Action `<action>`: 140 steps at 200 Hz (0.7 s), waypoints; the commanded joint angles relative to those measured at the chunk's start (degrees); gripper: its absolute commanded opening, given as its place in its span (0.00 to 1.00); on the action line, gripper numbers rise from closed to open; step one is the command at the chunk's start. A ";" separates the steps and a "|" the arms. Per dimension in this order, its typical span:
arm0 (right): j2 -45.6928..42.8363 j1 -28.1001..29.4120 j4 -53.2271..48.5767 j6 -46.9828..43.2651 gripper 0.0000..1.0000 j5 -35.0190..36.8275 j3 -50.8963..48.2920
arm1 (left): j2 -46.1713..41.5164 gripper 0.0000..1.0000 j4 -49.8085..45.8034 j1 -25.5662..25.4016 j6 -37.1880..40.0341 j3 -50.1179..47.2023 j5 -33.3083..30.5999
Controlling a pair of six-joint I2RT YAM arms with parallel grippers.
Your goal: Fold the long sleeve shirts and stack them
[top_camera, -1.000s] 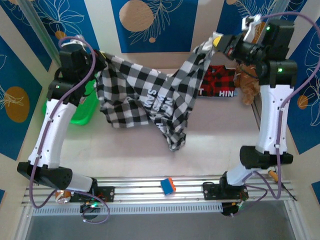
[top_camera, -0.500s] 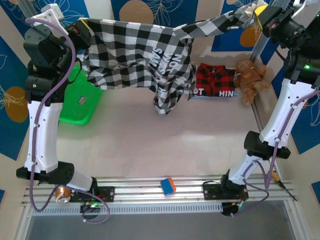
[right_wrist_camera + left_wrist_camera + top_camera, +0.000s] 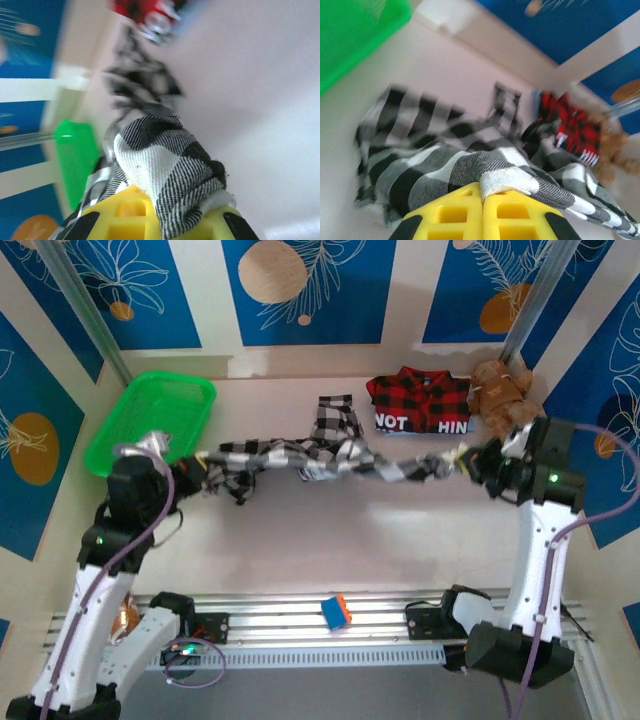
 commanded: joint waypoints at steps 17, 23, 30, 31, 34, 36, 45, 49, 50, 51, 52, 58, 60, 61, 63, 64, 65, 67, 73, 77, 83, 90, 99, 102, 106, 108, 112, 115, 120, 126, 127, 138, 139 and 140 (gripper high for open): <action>-7.09 -0.09 -6.59 -0.21 0.00 14.65 -11.42 | -3.94 0.00 -21.00 -1.11 -14.02 -10.79 -5.42; -7.06 -0.17 -7.20 -0.13 0.01 15.66 -11.70 | -4.10 0.00 -23.39 -1.13 -14.55 -11.24 -6.71; -7.21 -0.24 -8.02 -0.21 0.02 16.79 -11.74 | -4.23 0.00 -26.82 -1.10 -15.69 -11.17 -8.83; -7.22 -0.30 -8.23 -0.21 0.02 16.95 -11.73 | -4.24 0.00 -27.04 -1.10 -15.76 -11.16 -9.13; -7.23 -0.40 -8.69 -0.32 0.03 17.50 -11.62 | -4.37 0.00 -28.38 -1.15 -16.13 -11.09 -9.95; -7.34 -0.50 -9.00 -0.37 0.04 17.73 -11.51 | -4.47 0.00 -29.07 -1.09 -16.25 -11.03 -10.42; -7.75 -0.75 -10.26 -0.84 0.07 18.72 -11.12 | -5.03 0.00 -31.57 -1.10 -16.60 -10.57 -12.35; -8.04 -0.78 -10.64 -0.97 0.08 19.04 -10.97 | -5.31 0.04 -32.56 -1.16 -16.73 -10.26 -13.04; -8.16 -0.79 -10.76 -0.94 0.08 19.13 -10.96 | -5.35 0.05 -32.77 -1.17 -16.80 -10.18 -13.17; -8.27 -0.79 -10.92 -0.93 0.09 19.17 -10.91 | -5.41 0.06 -32.97 -1.13 -16.84 -10.10 -13.32; -8.32 -0.84 -11.04 -0.92 0.09 19.24 -10.88 | -5.49 0.07 -33.20 -1.16 -16.90 -10.02 -13.44; -8.92 -0.80 -11.97 -0.63 0.12 20.20 -10.62 | -5.93 0.13 -34.19 -1.16 -17.11 -9.65 -14.02; -9.12 -0.91 -12.30 -0.49 0.14 20.43 -10.49 | -5.98 0.16 -34.39 -1.16 -17.20 -9.55 -14.07; -9.27 -0.94 -12.48 -0.39 0.15 20.53 -10.45 | -6.12 0.18 -34.48 -1.13 -17.17 -9.48 -14.03; -9.48 -0.96 -12.83 -0.21 0.16 20.71 -10.31 | -6.27 0.22 -34.55 -1.17 -17.21 -9.38 -14.03; -9.63 -0.97 -13.00 -0.12 0.17 20.80 -10.23 | -6.36 0.24 -34.60 -1.18 -17.22 -9.35 -14.01; -9.70 -1.01 -13.13 0.01 0.18 20.89 -10.19 | -6.44 0.26 -34.63 -1.18 -17.18 -9.29 -14.01; -9.93 -1.11 -13.43 0.22 0.20 20.89 -10.05 | -6.55 0.30 -34.69 -1.16 -17.19 -9.13 -14.00; -10.69 -1.23 -14.13 0.67 0.29 20.69 -9.74 | -6.72 0.42 -35.02 -1.11 -17.27 -8.62 -13.81; -11.27 -1.25 -14.40 1.07 0.35 20.43 -9.40 | -6.87 0.49 -35.36 -1.17 -17.41 -8.13 -13.82; -11.96 -1.24 -14.71 1.77 0.43 20.05 -8.92 | -6.78 0.54 -35.72 -1.10 -17.41 -7.12 -13.92; -12.54 -1.31 -14.72 2.62 0.49 19.36 -8.23 | -6.46 0.59 -36.00 -1.10 -17.28 -5.56 -14.49; -12.85 -1.14 -13.12 2.99 0.52 17.41 -7.19 | -5.59 0.68 -36.02 -1.15 -16.76 -2.81 -15.91; -12.74 -1.04 -12.37 3.16 0.53 16.59 -6.87 | -5.23 0.71 -36.01 -1.07 -16.53 -1.76 -16.52; -12.45 -0.85 -11.40 3.46 0.55 15.73 -6.31 | -4.43 0.74 -35.75 -1.09 -15.97 -0.35 -17.27; -12.31 -0.72 -10.91 3.52 0.55 15.58 -6.00 | -4.00 0.75 -35.50 -1.16 -15.59 0.38 -17.61; -11.95 -0.28 -9.65 3.56 0.57 14.63 -5.57 | -2.90 0.76 -34.60 -1.10 -14.57 1.72 -18.12; -11.59 0.18 -8.57 3.54 0.58 13.82 -5.33 | -2.10 0.78 -33.55 -1.10 -13.51 2.67 -18.25; -10.84 1.21 -6.14 3.17 0.60 12.07 -5.19 | -0.55 0.82 -31.23 -1.10 -11.56 3.97 -18.06; -9.46 2.87 -3.36 2.67 0.62 10.29 -5.15 | 2.37 0.86 -27.81 -1.11 -8.26 5.16 -16.74; -9.31 3.23 -3.00 2.64 0.62 10.14 -5.10 | 2.62 0.86 -27.23 -1.10 -7.69 5.35 -16.42; -5.32 7.85 0.66 1.25 0.65 9.19 -4.54 | 9.61 0.89 -20.95 -1.10 -1.99 7.47 -11.04; -4.91 8.36 1.08 0.96 0.65 9.15 -4.44 | 10.33 0.89 -20.46 -1.10 -1.61 7.60 -10.50; -4.49 8.88 1.47 0.68 0.66 9.13 -4.40 | 11.09 0.89 -20.00 -1.10 -1.24 7.67 -9.96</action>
